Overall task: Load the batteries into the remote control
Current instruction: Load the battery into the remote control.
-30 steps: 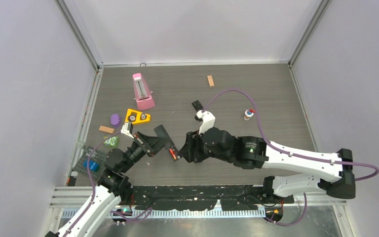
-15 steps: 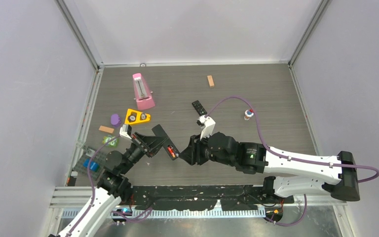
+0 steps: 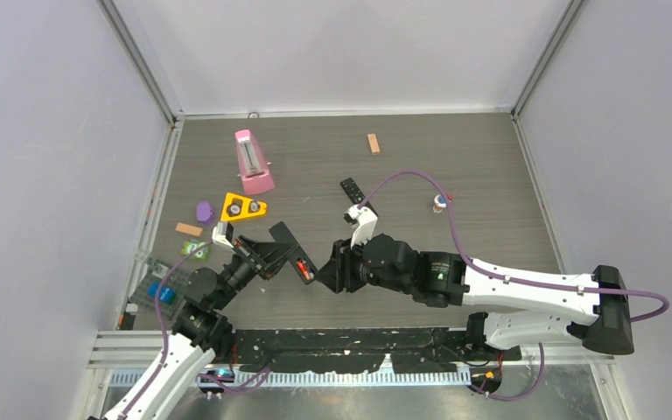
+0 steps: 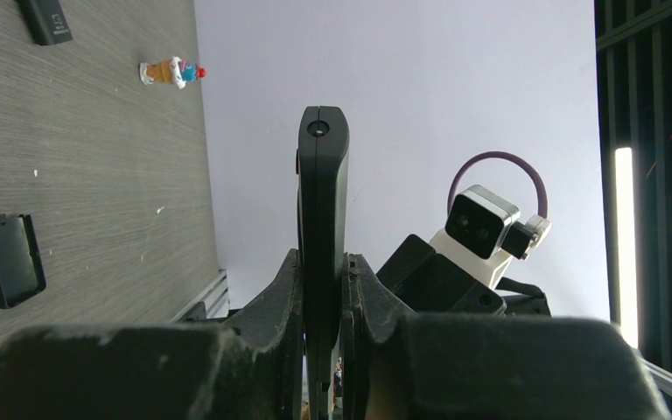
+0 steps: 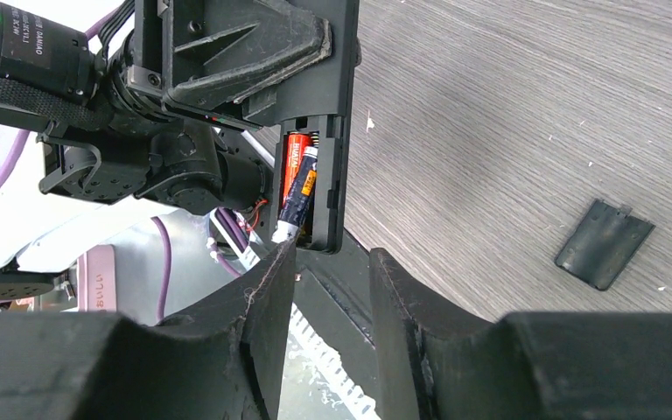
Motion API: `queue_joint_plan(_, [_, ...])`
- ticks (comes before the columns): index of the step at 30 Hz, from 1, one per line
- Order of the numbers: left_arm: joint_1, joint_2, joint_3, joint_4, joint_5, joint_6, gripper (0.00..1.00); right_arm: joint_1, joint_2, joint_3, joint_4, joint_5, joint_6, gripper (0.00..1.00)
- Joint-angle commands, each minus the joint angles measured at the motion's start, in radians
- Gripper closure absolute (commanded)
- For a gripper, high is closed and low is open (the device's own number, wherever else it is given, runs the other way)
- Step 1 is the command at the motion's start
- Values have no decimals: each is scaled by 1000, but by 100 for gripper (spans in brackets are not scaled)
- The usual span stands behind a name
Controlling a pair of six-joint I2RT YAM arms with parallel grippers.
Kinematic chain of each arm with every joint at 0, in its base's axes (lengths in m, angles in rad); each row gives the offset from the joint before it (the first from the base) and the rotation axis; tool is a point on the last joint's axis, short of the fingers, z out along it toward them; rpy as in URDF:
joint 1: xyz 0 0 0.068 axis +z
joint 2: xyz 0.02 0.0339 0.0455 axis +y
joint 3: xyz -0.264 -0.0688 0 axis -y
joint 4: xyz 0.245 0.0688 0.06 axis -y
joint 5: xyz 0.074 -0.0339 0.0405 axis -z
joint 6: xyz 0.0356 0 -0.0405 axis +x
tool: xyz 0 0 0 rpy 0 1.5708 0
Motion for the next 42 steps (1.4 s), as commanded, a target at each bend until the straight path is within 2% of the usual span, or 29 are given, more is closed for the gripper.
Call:
queue_joint_plan(1, [-2,-13,-6,22,-8,-10,100,0,-2,45,41,18,1,58])
queue_joint_plan(7, [-2,-13,-9,19,-12,-7,100,0,-36,44,43,-30,-36,47])
queue_joint_plan(11, [-2,-11,-9,19,-12,-7,100,1,-15,67,15,-43,-61,45])
queue_joint_plan(23, [-2,-19,-9,13,-10,-7,100,0,43,88,-9,-2,-34,52])
queue_joint_plan(27, [-2,-19,-9,13,-12,-7,100,0,37,86,-8,-3,-37,52])
queue_joint_plan(34, [-2,-15,-10,14,-11,-6,100,0,24,78,-5,-2,-37,46])
queue_joint_plan(42, [-2,-17,-5,12,-10,-7,100,0,22,63,-7,10,-22,51])
